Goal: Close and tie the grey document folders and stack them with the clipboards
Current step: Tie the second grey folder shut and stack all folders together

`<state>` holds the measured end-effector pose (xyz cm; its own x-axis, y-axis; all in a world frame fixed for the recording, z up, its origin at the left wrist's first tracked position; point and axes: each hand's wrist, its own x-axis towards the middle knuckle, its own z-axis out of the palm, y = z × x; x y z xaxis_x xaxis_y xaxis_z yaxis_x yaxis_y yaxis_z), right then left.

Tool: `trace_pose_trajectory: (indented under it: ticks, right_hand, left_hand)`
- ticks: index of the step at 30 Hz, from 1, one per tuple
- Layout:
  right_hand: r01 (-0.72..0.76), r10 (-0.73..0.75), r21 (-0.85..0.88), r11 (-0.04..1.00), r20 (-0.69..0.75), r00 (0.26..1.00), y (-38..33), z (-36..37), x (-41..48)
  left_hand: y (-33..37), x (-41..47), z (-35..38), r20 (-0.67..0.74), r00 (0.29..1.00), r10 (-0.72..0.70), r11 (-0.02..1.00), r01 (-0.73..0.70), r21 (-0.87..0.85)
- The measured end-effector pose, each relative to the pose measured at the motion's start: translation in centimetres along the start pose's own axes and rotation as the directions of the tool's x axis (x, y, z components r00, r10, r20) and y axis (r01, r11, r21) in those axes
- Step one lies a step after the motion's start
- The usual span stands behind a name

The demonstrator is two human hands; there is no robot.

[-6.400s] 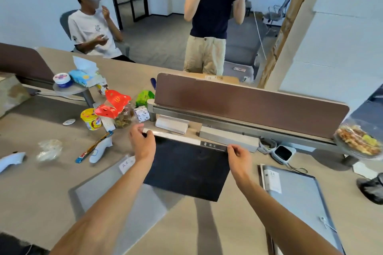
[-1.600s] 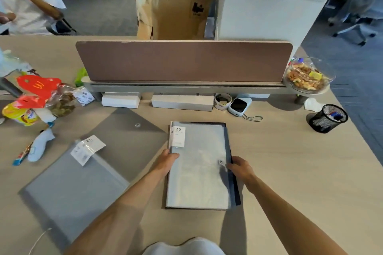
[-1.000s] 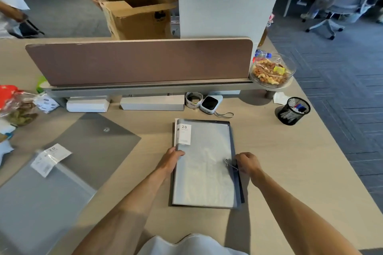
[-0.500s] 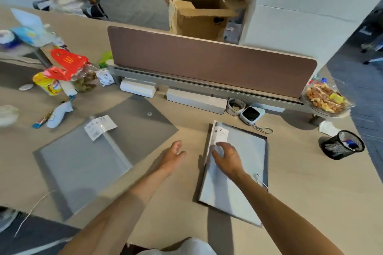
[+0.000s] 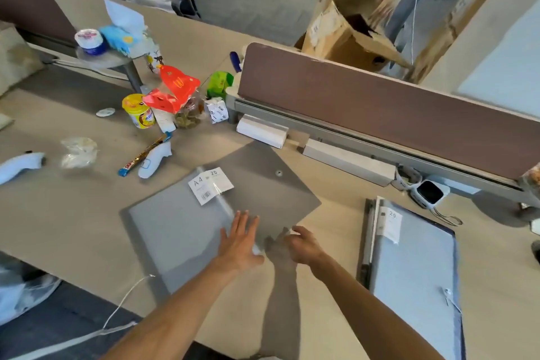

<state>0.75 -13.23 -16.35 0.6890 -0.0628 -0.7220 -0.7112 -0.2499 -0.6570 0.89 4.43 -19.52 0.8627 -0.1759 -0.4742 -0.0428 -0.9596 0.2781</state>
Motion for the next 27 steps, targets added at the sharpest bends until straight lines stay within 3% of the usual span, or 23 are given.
trace_pose_trajectory:
  ticks: [3, 7, 12, 14, 16, 19, 23, 27]
  right_hand:
    - [-0.04, 0.039, 0.124, 0.992, 0.012, 0.999, -0.2, 1.3, 1.0]
    - [-0.063, 0.072, 0.212, 0.975, -0.036, 0.997, -0.4, 2.5, 1.4]
    - [-0.122, 0.139, 0.119, 0.985, -0.142, 0.98, -0.4, 2.2, 1.0]
    - [-0.107, 0.135, 0.231, 0.967, -0.11, 0.985, -0.3, 1.5, 1.0]
    - [-0.07, 0.122, 0.453, 0.889, -0.087, 0.989, -1.0, 0.7, 0.7]
    - [-0.019, 0.067, 0.607, 0.794, -0.057, 0.996, -2.6, -0.2, 0.5]
    - [-0.052, 0.071, 0.512, 0.857, -0.016, 0.997, -2.9, -1.1, 0.0]
    - [-0.084, 0.112, 0.307, 0.948, -0.075, 0.991, -0.1, -3.0, -0.8]
  left_hand:
    - [-0.2, 1.0, 0.0, 0.027, 0.999, 0.032, 0.996, -0.034, 0.088]
    - [-0.8, 1.7, 0.1, 0.052, 0.997, 0.056, 0.997, -0.059, 0.059]
    - [-0.8, 0.8, -0.9, 0.044, 0.992, 0.121, 0.991, -0.123, 0.049]
    - [-0.7, 0.3, -1.3, 0.04, 0.989, 0.142, 0.989, -0.144, 0.037]
    - [-0.4, -0.4, -2.1, 0.02, 0.987, 0.159, 0.986, -0.16, 0.048]
    - [0.1, -1.8, -3.1, -0.019, 0.986, 0.167, 0.985, -0.166, 0.052]
    - [1.3, -4.0, -3.5, -0.083, 0.982, 0.172, 0.985, -0.169, 0.046]
    - [2.6, -5.6, -3.4, -0.206, 0.963, 0.171, 0.981, -0.185, -0.052]
